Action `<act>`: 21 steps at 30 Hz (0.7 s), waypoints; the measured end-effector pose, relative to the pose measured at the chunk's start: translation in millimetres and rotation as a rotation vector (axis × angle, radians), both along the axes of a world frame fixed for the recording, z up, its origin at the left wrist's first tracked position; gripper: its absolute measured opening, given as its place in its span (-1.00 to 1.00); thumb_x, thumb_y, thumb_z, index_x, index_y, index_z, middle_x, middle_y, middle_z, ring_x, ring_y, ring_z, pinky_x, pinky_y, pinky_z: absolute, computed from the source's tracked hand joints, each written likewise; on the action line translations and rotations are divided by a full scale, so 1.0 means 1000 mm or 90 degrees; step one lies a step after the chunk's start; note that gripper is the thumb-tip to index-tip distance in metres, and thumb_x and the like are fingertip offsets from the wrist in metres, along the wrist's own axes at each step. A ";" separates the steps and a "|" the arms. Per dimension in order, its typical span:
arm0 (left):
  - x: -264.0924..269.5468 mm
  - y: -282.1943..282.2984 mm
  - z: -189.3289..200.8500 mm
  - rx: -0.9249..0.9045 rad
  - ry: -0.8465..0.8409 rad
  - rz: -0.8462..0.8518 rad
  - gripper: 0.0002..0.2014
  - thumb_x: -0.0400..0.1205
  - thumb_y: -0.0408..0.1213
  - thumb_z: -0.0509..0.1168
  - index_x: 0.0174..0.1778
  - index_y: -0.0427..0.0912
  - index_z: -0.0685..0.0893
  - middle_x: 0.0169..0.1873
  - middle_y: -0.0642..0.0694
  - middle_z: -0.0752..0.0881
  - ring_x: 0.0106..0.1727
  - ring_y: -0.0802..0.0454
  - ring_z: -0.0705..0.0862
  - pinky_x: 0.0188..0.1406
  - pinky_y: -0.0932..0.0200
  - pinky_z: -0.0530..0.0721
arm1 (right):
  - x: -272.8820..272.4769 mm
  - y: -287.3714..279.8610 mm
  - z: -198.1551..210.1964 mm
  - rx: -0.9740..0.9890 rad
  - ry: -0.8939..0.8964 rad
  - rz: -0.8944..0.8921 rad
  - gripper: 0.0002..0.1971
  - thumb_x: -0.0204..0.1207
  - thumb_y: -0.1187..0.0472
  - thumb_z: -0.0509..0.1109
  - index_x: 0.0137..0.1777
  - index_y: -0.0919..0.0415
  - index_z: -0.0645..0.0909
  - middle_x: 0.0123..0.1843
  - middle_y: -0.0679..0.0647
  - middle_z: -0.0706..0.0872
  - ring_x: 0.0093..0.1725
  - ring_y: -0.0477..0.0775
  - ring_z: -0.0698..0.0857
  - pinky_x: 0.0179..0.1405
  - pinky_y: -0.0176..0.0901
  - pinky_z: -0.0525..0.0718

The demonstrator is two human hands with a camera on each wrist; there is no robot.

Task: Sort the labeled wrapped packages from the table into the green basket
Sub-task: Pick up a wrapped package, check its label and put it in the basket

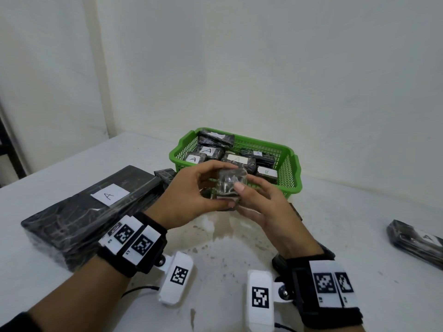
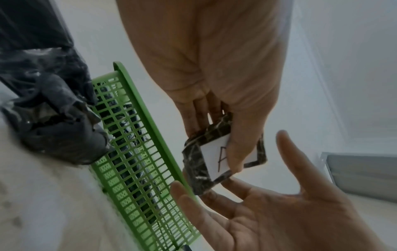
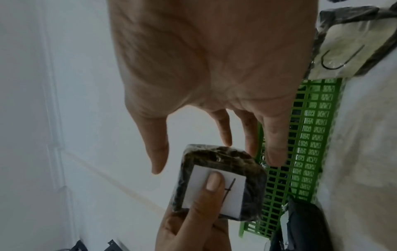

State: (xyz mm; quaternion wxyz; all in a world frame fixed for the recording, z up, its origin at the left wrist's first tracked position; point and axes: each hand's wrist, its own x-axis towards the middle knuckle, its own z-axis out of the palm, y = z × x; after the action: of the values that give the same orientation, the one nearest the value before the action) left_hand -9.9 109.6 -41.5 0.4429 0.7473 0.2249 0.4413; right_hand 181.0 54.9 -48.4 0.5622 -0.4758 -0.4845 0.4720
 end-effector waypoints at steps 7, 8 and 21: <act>-0.001 -0.004 0.003 0.061 0.054 0.000 -0.44 0.44 -0.41 0.68 0.37 -0.11 0.72 0.20 0.04 0.83 0.27 0.07 0.80 0.31 0.03 0.78 | -0.008 -0.002 -0.003 0.009 -0.018 -0.034 -0.43 0.21 -0.07 0.70 0.20 0.21 0.84 0.09 0.13 0.93 0.16 0.13 0.89 0.28 0.12 0.83; -0.002 -0.004 0.004 0.061 0.051 0.003 -0.43 0.44 -0.40 0.69 0.36 -0.10 0.72 0.20 0.04 0.83 0.27 0.06 0.81 0.31 0.01 0.78 | -0.008 -0.002 -0.001 0.008 -0.007 -0.015 -0.44 0.25 -0.04 0.68 0.24 0.23 0.82 0.12 0.14 0.92 0.18 0.12 0.89 0.28 0.08 0.82; -0.002 -0.002 0.004 0.052 0.092 0.013 -0.52 0.47 -0.39 0.66 0.30 -0.12 0.74 0.14 0.01 0.85 0.19 0.04 0.83 0.30 -0.13 0.78 | -0.011 -0.004 0.004 -0.025 0.088 0.002 -0.56 0.50 0.17 0.62 0.31 0.39 0.75 0.15 0.29 0.89 0.22 0.29 0.87 0.27 0.11 0.84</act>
State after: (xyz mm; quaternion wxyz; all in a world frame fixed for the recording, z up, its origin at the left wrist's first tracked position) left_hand -12.1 107.5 -37.8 0.3905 0.7923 0.2456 0.3994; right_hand 169.9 50.7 -44.2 0.5841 -0.4520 -0.4363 0.5140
